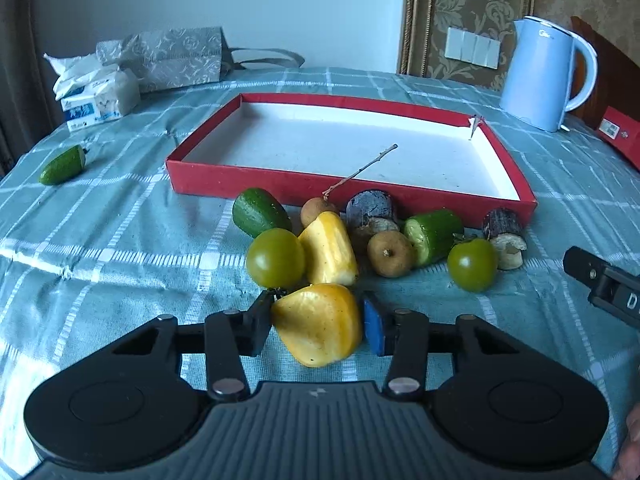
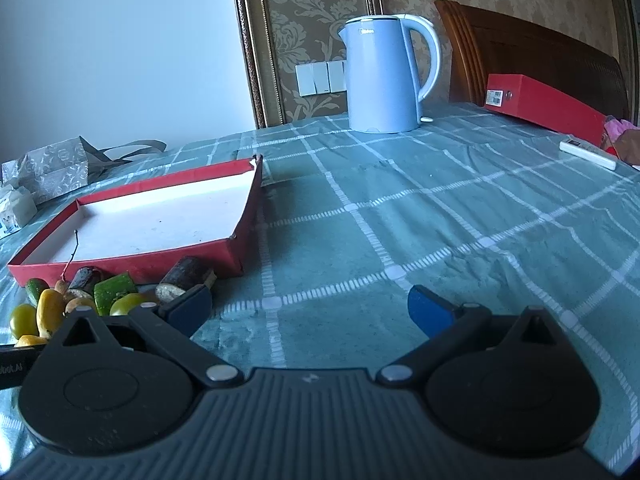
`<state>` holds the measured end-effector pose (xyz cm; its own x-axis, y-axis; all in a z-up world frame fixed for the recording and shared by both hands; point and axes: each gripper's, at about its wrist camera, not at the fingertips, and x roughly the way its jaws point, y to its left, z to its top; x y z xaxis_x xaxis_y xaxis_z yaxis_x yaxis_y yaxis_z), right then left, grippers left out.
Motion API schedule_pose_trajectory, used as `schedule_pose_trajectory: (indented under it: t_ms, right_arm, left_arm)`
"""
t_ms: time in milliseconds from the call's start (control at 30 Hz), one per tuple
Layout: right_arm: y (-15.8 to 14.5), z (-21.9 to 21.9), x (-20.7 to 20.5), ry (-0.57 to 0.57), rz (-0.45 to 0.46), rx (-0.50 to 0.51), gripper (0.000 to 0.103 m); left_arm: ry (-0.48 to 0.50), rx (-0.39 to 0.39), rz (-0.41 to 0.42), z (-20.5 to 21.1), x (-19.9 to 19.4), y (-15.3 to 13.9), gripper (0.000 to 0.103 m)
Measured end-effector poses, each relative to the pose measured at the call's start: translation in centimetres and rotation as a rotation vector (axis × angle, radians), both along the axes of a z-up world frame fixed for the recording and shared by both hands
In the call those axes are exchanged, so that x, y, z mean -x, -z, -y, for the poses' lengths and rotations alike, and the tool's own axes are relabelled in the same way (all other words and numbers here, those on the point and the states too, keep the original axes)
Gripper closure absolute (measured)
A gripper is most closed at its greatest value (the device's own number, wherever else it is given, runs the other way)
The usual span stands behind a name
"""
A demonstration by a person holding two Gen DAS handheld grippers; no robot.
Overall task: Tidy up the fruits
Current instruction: 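Move the left gripper onto the yellow pepper piece and close it, then lift the yellow pepper with the left gripper while the right gripper grasps a green tomato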
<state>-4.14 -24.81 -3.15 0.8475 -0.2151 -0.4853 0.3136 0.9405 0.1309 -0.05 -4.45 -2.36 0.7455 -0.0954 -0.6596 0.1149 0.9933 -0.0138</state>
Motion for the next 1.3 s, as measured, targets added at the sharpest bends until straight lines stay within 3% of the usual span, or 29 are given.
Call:
schedule_pose_trajectory:
  t_ms: [400,733,867,1000,1133,1200,1300]
  right_arm:
    - [0.0,-0.1,0.2,-0.021,-0.011,0.036,0.000]
    - [-1.0,-2.9,0.6,-0.187,0.026,0.028,0.000]
    - [-1.1,-4.4,-0.3,-0.286,-0.007,0.011,0.016]
    - [-1.0,-6.0,-1.3,-0.347,-0.039,0.033,0.039]
    - [-0.6,-7.1,-2.3,-0.409,-0.071,0.031,0.049]
    - [-0.4,-7.6,-2.8,-0.438,-0.084,0.030,0.060]
    - [-0.3,-8.1,-3.4,-0.439,-0.088,0.050,0.061]
  left_arm:
    - [0.092,0.062,0.060,-2.0,1.9,0.0,0.058]
    - [0.121,0.080,0.190,-4.9,4.7,-1.6,0.058]
    - [0.116,0.088,0.204,-5.9,4.7,-1.7,0.058]
    - [0.101,0.102,0.203,-7.1,4.5,-1.7,0.058]
    - [0.087,0.103,0.206,-8.0,4.3,-1.5,0.058]
    - [0.083,0.107,0.209,-8.4,4.2,-1.5,0.058]
    - [0.081,0.108,0.219,-8.7,4.2,-1.5,0.058]
